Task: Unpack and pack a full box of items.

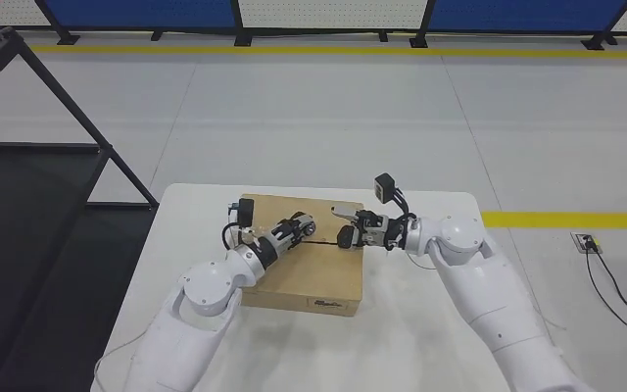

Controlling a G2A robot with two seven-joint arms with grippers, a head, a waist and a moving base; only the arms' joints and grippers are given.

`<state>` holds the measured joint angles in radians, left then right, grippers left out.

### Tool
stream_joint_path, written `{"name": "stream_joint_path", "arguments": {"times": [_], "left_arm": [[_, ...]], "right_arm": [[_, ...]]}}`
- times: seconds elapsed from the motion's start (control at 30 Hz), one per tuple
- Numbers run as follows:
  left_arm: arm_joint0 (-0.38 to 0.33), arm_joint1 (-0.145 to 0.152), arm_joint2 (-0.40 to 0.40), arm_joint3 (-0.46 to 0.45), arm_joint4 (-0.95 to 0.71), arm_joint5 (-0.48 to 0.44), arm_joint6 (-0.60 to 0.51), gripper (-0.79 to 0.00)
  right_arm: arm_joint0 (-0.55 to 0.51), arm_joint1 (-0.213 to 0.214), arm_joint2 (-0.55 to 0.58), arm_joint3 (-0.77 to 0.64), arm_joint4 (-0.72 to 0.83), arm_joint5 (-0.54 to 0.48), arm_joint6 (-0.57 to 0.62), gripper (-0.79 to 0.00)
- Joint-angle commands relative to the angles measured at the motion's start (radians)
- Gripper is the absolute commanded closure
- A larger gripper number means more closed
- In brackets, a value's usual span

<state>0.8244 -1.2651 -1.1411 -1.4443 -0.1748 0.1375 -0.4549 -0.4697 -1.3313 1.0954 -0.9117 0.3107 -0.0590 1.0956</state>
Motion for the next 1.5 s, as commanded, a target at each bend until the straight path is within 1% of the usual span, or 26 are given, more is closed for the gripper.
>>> {"name": "stream_joint_path", "arguments": {"times": [0.0, 0.07, 0.1, 0.27, 0.43, 0.53, 0.6, 0.77, 0.87, 0.93, 1.07, 1.13, 1.2, 1.3, 1.47], "left_arm": [[-0.006, -0.002, 0.005, 0.011, 0.004, -0.003, 0.002, -0.625], [-0.009, -0.004, 0.007, 0.016, 0.003, -0.006, 0.002, -0.683], [-0.009, -0.004, 0.007, 0.018, 0.002, -0.007, 0.001, -0.727], [-0.008, -0.006, 0.004, 0.012, -0.001, -0.015, -0.001, -0.736], [-0.005, -0.007, 0.003, 0.003, 0.005, -0.027, -0.015, -0.708], [0.021, -0.005, -0.005, -0.040, -0.006, -0.058, -0.023, -0.705], [0.049, -0.003, -0.023, -0.090, -0.029, -0.075, -0.024, -0.708], [0.118, 0.003, -0.116, -0.222, -0.152, -0.100, 0.001, -0.727], [0.162, 0.014, -0.223, -0.270, -0.216, -0.100, 0.024, -0.733], [0.187, 0.019, -0.298, -0.284, -0.276, -0.092, 0.045, -0.736], [0.231, 0.032, -0.435, -0.262, -0.340, -0.069, 0.063, -0.736], [0.243, 0.037, -0.483, -0.240, -0.382, -0.040, 0.049, -0.736], [0.254, 0.042, -0.514, -0.217, -0.390, -0.013, 0.029, -0.745], [0.263, 0.047, -0.528, -0.177, -0.392, 0.012, 0.006, -0.754], [0.241, 0.050, -0.512, -0.102, -0.414, 0.052, -0.037, -0.757]], "right_arm": [[-0.001, 0.001, 0.000, -0.001, 0.002, 0.000, 0.004, -0.785], [-0.001, 0.002, 0.000, -0.002, 0.001, 0.001, 0.005, -0.785], [0.000, 0.002, 0.000, -0.001, 0.001, 0.002, 0.006, -0.785], [0.003, 0.005, 0.000, 0.004, 0.001, 0.002, 0.013, -0.785], [0.004, 0.009, 0.007, 0.009, 0.003, -0.002, 0.021, -0.785], [0.008, 0.011, 0.008, 0.020, 0.002, -0.003, 0.018, -0.785], [0.012, 0.010, 0.005, 0.025, 0.004, -0.003, 0.018, -0.785], [0.019, -0.001, -0.023, 0.020, 0.019, 0.000, 0.003, -0.785], [0.032, -0.007, -0.032, 0.024, 0.030, -0.009, -0.002, -0.785], [0.043, -0.011, -0.042, 0.024, 0.031, -0.019, -0.002, -0.785], [0.071, -0.023, -0.065, 0.027, 0.038, -0.036, -0.016, -0.785], [0.087, -0.030, -0.075, 0.035, 0.045, -0.040, -0.022, -0.785], [0.105, -0.037, -0.087, 0.041, 0.054, -0.041, -0.025, -0.785], [0.134, -0.051, -0.117, 0.048, 0.057, -0.034, -0.024, -0.785], [0.188, -0.089, -0.199, 0.073, 0.055, 0.002, -0.034, -0.785]]}}
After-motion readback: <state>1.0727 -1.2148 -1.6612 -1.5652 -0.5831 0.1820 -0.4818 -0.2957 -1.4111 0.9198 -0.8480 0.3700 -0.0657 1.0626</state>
